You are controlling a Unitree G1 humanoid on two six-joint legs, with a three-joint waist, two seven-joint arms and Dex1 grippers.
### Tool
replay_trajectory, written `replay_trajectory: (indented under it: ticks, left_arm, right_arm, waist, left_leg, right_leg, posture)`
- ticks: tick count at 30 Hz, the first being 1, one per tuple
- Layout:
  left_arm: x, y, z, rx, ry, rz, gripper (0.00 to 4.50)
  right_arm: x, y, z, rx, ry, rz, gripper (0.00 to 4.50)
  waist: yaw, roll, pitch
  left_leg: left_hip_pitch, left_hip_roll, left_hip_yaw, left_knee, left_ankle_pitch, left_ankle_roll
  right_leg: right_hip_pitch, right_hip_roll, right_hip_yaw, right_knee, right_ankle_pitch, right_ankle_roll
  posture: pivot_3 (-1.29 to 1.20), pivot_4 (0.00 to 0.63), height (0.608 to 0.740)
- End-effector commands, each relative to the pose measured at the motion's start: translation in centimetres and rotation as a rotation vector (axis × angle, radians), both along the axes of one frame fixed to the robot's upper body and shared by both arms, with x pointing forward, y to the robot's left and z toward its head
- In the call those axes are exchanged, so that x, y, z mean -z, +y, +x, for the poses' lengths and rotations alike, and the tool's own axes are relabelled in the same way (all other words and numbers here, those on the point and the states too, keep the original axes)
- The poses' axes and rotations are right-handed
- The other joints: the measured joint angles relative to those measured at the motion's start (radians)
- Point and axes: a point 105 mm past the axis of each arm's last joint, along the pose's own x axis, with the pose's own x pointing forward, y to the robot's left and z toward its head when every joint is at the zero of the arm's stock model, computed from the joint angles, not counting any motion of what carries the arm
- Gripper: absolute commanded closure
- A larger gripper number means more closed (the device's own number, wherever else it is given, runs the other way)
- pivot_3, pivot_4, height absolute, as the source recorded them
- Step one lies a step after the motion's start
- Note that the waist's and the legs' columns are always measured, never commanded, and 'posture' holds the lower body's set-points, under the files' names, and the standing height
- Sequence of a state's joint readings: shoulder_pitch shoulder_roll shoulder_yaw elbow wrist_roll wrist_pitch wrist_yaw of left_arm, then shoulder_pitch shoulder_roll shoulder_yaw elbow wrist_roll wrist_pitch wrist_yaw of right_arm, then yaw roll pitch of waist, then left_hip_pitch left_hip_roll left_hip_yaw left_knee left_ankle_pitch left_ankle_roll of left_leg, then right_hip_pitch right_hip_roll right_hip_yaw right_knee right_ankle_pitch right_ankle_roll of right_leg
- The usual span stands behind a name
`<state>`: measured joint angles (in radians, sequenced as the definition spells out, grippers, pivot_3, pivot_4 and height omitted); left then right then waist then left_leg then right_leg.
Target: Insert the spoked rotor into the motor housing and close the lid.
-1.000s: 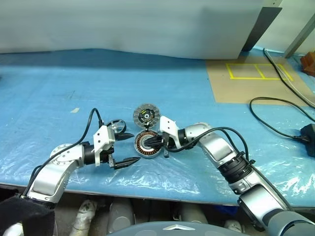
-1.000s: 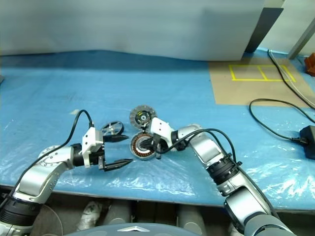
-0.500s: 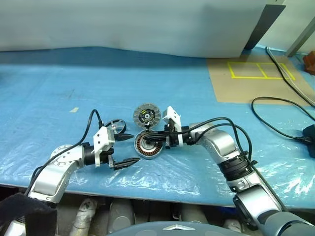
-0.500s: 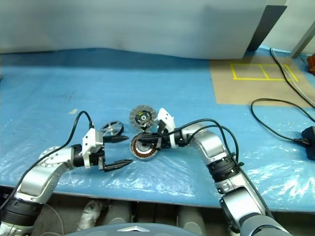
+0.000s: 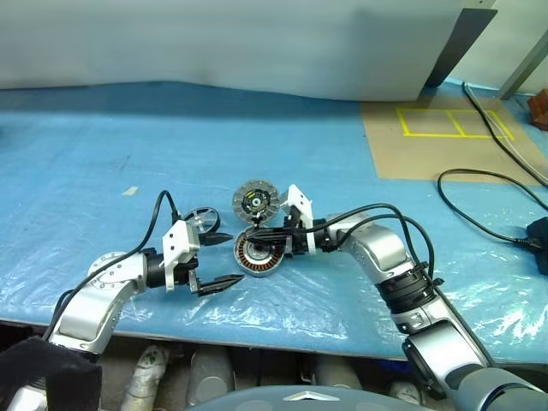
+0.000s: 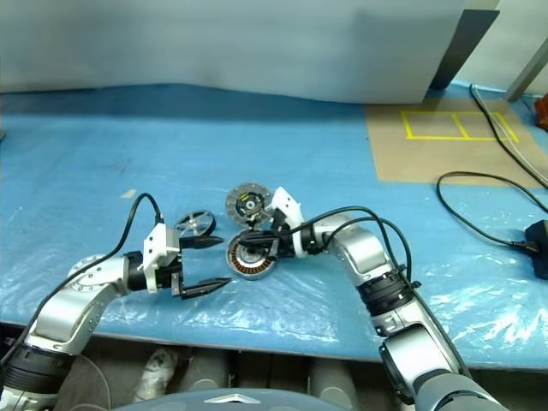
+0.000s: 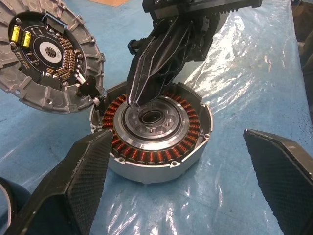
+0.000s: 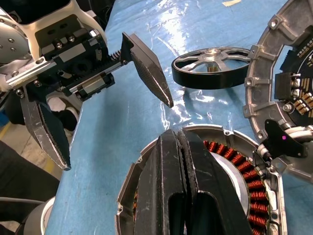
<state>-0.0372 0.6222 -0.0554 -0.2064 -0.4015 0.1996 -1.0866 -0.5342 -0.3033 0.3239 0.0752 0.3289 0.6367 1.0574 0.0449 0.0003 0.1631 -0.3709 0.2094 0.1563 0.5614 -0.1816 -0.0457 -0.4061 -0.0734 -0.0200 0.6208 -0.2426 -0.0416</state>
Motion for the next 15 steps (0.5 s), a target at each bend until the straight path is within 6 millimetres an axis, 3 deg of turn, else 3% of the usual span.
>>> replay_trajectory:
  ticks: [1,3,5,15]
  left_arm:
    - [-0.8,-0.3,-0.3,0.022,-0.032,-0.007,0.00]
    - [-0.8,-0.3,-0.2,0.021,-0.030,-0.007,0.00]
    - [-0.7,-0.3,-0.2,0.022,-0.030,-0.004,0.00]
    - [-0.8,-0.4,0.0,0.024,-0.033,-0.010,0.00]
  right_arm:
    - [1.5,0.2,-0.7,-0.042,-0.043,-0.085,4.49]
    - [5.6,-0.9,-1.4,-0.101,-0.154,-0.318,4.49]
    - [6.3,-1.2,-1.1,-0.085,-0.167,-0.344,4.49]
    - [0.6,-0.6,0.3,-0.008,-0.063,-0.046,4.49]
  waist:
    - [0.000,0.000,0.000]
    - [0.000,0.000,0.000]
    - [-0.002,0.000,-0.001]
    - [0.002,0.000,-0.001]
  left_leg:
    - [0.000,0.000,0.000,0.000,0.000,0.000]
    - [0.000,0.000,0.000,0.000,0.000,0.000]
    - [0.003,0.000,0.000,0.000,0.000,0.000]
    - [0.008,0.000,0.000,0.000,0.000,0.001]
  right_leg:
    - [0.000,0.000,0.000,0.000,0.000,0.000]
    - [0.000,0.000,0.000,0.000,0.000,0.000]
    - [0.002,0.000,0.000,0.000,0.000,0.000]
    - [0.008,0.000,0.001,0.001,0.000,0.000]
  posture:
    - [0.00,0.150,0.740]
    - [0.00,0.150,0.740]
    - [0.00,0.150,0.740]
    - [0.00,0.150,0.740]
